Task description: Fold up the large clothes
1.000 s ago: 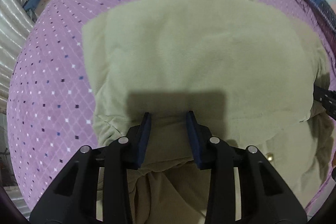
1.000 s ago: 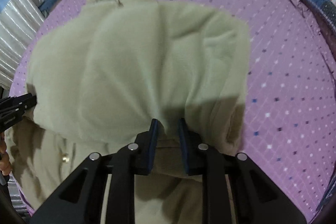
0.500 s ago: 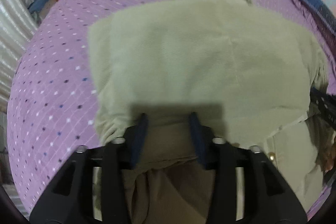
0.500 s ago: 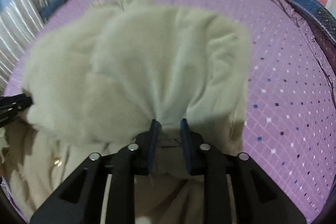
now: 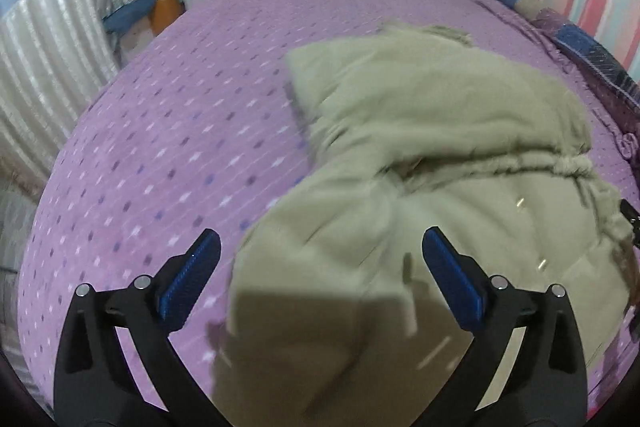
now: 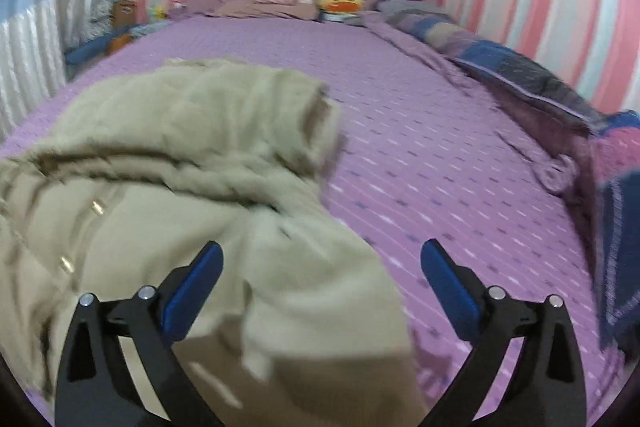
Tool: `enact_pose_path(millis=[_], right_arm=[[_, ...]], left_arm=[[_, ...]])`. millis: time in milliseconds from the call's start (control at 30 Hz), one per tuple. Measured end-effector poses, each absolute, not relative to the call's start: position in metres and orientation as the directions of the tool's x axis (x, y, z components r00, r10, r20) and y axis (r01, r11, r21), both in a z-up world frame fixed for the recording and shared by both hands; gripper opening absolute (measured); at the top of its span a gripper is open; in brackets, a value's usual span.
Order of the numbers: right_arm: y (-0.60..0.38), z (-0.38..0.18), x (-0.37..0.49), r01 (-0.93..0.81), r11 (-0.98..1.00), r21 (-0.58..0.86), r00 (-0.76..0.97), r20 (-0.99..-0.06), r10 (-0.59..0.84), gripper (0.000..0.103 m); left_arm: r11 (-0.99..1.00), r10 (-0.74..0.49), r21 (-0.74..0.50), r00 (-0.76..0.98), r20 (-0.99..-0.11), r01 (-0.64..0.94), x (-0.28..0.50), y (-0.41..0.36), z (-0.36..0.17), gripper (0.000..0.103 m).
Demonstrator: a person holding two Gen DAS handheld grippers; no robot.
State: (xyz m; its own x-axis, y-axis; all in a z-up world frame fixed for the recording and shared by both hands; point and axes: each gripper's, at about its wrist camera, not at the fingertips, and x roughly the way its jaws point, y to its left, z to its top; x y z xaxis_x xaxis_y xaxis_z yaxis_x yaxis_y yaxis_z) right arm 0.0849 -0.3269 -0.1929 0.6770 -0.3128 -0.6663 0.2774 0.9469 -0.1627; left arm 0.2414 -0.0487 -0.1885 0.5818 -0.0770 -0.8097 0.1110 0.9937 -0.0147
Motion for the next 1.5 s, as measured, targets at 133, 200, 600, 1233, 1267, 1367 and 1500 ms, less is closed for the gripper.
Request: enact_pose_path(millis=[133, 200, 600, 1233, 1267, 1367, 1500], right_arm=[[-0.34, -0.191, 0.055, 0.349, 0.926, -0.145, 0.662, -0.661, -0.354, 0.099], [-0.353, -0.194, 0.041, 0.392, 0.91, -0.136, 0.668, -0.638, -0.383, 0.099], [-0.348, -0.215, 0.001, 0.344, 0.933, -0.109, 0.675, -0.662, -0.326, 0.099], [-0.395, -0.265, -0.001, 0.286, 0.937, 0.2, 0.644, -0.764, -0.034, 0.077], [-0.392, -0.268, 0.001, 0.277, 0.936, 0.219, 0.642, -0.767, -0.01, 0.063], [-0.374, -0.274, 0.007, 0.265, 0.942, 0.204, 0.646, -0.763, -0.016, 0.051], [-0.367, -0.267, 0.01, 0.245, 0.94, 0.236, 0.651, -0.759, 0.021, 0.022]], left_arm=[[0.996, -0.087, -0.055, 0.574, -0.814, 0.073, 0.2, -0.008, -0.204, 0.1], [0.993, -0.119, -0.087, 0.574, -0.81, 0.083, 0.188, -0.003, -0.209, 0.1], [0.983, -0.186, -0.154, 0.515, -0.837, 0.104, 0.159, 0.029, -0.269, 0.1], [0.975, -0.21, -0.136, 0.529, -0.822, 0.175, 0.144, 0.011, -0.271, 0.081], [0.973, -0.222, -0.15, 0.524, -0.822, 0.177, 0.144, 0.011, -0.271, 0.077], [0.963, -0.263, -0.194, 0.513, -0.817, 0.186, 0.139, 0.014, -0.272, 0.056], [0.948, -0.319, -0.266, 0.492, -0.81, 0.176, 0.134, 0.021, -0.267, 0.028]])
